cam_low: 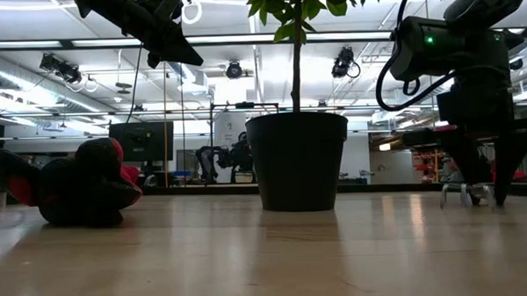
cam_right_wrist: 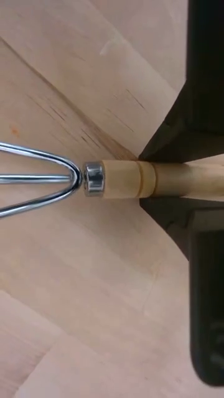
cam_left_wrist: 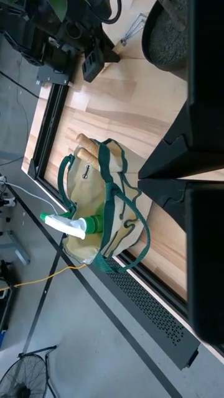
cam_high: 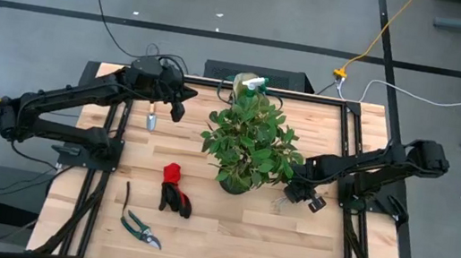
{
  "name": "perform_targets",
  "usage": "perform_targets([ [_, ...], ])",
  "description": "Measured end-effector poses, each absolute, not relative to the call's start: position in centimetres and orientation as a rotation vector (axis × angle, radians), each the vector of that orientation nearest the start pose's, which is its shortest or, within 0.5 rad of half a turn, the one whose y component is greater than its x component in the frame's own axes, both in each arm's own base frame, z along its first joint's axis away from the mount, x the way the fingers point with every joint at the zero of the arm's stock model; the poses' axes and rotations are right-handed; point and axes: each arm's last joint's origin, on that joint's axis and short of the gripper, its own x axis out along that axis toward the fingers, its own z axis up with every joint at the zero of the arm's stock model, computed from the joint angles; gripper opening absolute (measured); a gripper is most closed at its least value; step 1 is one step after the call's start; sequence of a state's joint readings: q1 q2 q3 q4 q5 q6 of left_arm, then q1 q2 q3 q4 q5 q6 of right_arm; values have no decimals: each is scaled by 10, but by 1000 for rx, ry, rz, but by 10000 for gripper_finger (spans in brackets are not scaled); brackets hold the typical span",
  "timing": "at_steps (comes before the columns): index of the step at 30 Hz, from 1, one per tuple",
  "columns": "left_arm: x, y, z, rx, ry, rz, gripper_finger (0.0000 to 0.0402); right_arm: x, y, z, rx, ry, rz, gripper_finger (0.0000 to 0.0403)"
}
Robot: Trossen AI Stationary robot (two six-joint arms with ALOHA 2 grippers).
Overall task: Pick & Place Garden tools in Gardening bag
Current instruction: Put the brown hand rake into the gardening bag
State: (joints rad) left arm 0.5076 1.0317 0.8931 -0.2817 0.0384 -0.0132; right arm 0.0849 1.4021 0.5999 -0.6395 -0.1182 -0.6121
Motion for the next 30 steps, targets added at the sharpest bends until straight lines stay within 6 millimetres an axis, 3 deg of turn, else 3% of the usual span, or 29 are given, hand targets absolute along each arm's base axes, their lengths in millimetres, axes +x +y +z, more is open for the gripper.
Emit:
perform_targets([
  [15, 196, 108, 316, -127, 405, 465, 12, 199, 22, 144, -424, 1275, 628, 69],
  [23, 196, 108, 316, -127, 405, 464, 12, 204, 23, 174, -340, 1191, 518, 69],
  [30, 196, 108, 316, -127, 404, 464, 12, 195, 18, 196, -265, 1211, 426, 68],
])
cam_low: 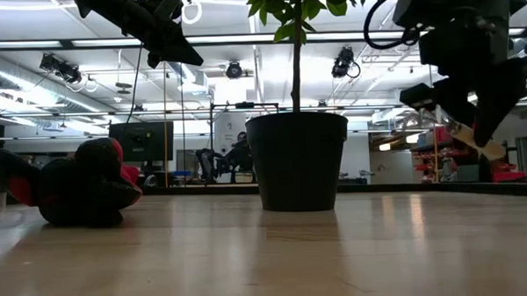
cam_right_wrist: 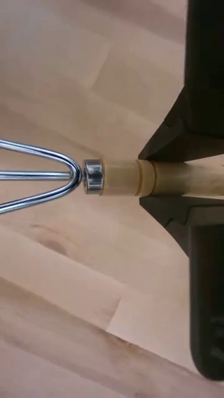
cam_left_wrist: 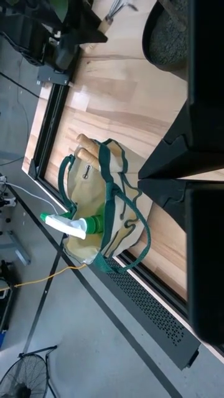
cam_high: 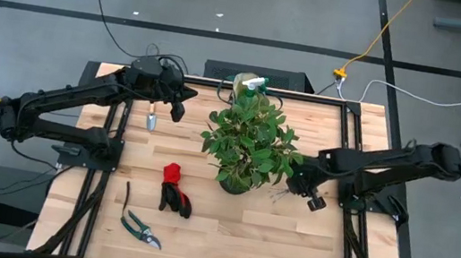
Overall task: Pick & Place Garden tools in Gardening bag
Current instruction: Put the brown hand rake into the gardening bag
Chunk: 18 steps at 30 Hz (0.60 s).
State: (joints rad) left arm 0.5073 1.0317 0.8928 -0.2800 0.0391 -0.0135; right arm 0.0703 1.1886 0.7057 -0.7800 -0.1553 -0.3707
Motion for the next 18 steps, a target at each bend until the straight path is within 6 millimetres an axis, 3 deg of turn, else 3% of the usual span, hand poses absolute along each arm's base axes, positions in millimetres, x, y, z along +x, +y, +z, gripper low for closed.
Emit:
perform_targets([
  [18, 196, 107, 316, -131, 402, 446, 12, 186, -6, 208, -247, 1193, 222, 68],
])
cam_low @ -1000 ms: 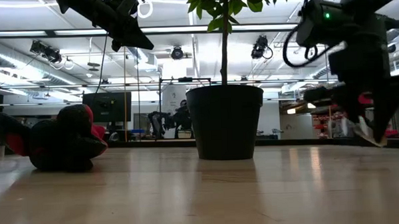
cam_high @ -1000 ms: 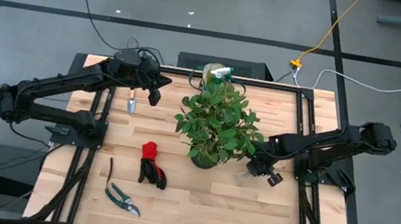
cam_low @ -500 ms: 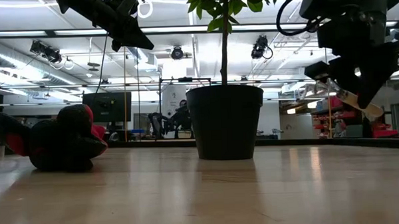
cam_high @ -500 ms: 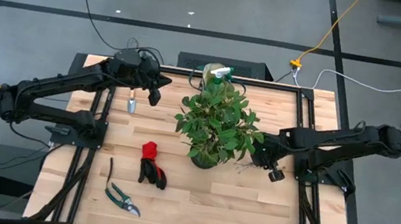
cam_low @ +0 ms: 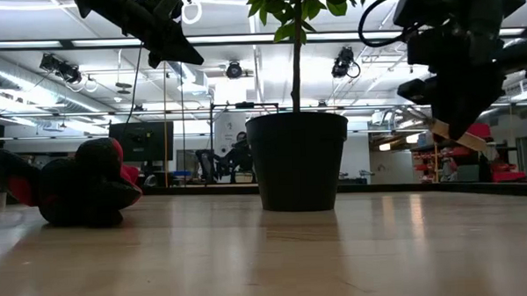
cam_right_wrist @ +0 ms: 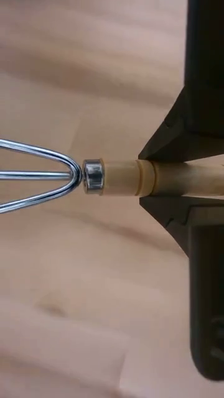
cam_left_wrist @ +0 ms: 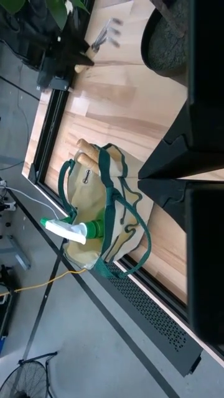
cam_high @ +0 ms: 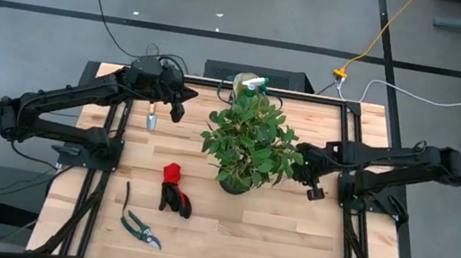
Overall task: Pick & Place Garden tools in Gardening bag
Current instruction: Put the brown hand rake into the gardening bag
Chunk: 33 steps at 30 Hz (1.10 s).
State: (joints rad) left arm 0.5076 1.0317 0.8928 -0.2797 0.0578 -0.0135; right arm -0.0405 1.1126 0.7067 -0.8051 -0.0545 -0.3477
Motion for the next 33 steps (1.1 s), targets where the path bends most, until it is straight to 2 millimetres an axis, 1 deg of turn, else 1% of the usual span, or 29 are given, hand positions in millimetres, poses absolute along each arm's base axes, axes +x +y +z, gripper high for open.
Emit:
perform_targets([
  [7, 196, 107, 316, -131, 402, 446, 12, 182, -26, 208, -276, 1245, 49, 68],
  [13, 196, 107, 316, -131, 401, 446, 12, 176, -44, 210, -261, 1278, -81, 68],
  [18, 196, 107, 316, -131, 401, 446, 12, 169, -59, 216, -279, 1295, -210, 68],
  [20, 196, 107, 317, -130, 398, 446, 12, 168, -66, 225, -307, 1294, -254, 68],
  [22, 197, 107, 317, -127, 390, 446, 12, 168, -74, 238, -339, 1279, -289, 68],
  [27, 198, 108, 320, -117, 357, 447, 12, 168, -96, 272, -351, 1201, -390, 68],
  [33, 198, 108, 320, -117, 356, 447, 12, 162, -119, 308, -394, 1125, -499, 68],
])
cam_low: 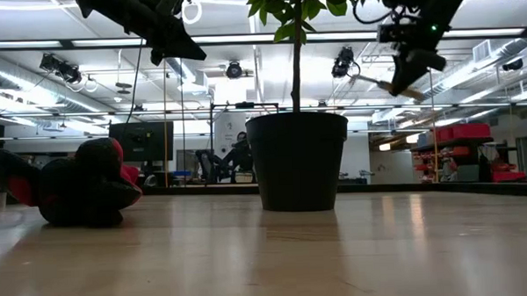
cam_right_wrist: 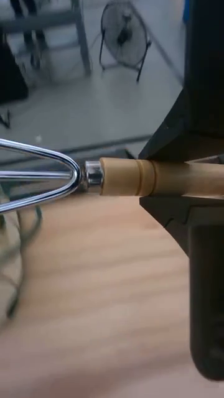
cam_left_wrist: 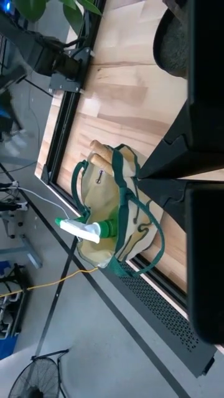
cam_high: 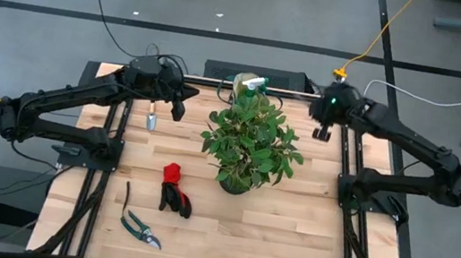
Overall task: Pick & Place Garden tools in Gardening bag
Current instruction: Put the brown hand rake into the gardening bag
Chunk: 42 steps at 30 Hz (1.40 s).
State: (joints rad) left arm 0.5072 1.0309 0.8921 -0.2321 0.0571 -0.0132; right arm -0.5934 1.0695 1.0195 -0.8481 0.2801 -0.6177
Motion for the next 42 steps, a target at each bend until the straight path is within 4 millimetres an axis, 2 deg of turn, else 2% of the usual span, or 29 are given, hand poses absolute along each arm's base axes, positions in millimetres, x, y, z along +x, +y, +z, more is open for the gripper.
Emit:
perform_targets([
  [11, 198, 108, 320, -117, 356, 449, 12, 154, -147, 357, -395, 920, -716, 68],
  [20, 199, 109, 323, -108, 325, 451, 12, 168, -158, 405, -268, 584, -721, 68],
  [29, 199, 109, 327, -99, 292, 453, 12, 183, -171, 450, -130, 342, -762, 68],
  [35, 200, 109, 328, -93, 274, 453, 12, 198, -179, 470, -34, 235, -657, 68],
  [42, 201, 110, 332, -79, 233, 469, 12, 217, -192, 475, 51, 185, -553, 68],
])
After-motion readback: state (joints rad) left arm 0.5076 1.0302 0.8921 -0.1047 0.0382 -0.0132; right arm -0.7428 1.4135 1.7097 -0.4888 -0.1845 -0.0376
